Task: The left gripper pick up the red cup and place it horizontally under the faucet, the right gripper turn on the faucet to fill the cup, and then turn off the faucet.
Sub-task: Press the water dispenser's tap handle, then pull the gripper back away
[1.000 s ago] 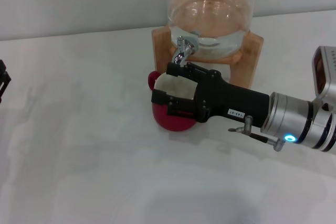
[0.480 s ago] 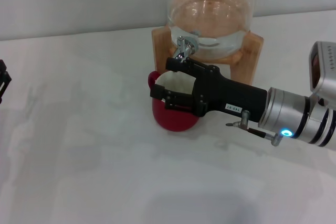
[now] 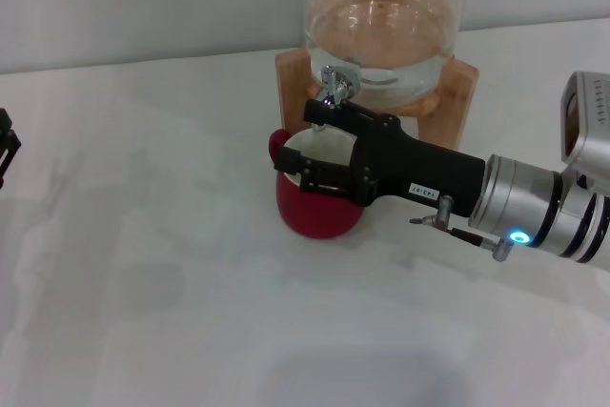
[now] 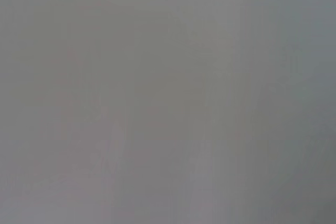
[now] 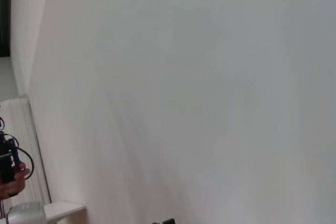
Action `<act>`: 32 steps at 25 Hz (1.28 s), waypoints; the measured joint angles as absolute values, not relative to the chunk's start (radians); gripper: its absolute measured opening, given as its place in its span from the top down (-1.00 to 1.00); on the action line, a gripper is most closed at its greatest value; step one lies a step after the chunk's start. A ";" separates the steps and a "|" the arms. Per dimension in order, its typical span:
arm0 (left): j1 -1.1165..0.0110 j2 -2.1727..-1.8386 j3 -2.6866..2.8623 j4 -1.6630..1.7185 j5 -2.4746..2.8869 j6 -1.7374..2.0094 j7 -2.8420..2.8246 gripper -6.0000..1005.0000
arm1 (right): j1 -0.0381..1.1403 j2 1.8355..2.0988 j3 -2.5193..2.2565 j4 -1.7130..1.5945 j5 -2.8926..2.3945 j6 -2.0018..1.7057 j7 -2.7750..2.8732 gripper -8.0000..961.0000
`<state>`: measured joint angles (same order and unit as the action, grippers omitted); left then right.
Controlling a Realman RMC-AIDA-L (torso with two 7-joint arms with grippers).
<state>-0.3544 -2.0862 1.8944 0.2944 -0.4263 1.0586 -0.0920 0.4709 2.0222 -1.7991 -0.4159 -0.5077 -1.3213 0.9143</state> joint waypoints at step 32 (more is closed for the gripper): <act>-0.364 -2.086 1.904 0.295 -0.423 1.054 -0.088 -0.76 | 0.436 2.019 -1.765 -0.414 -0.506 -1.329 0.910 -0.81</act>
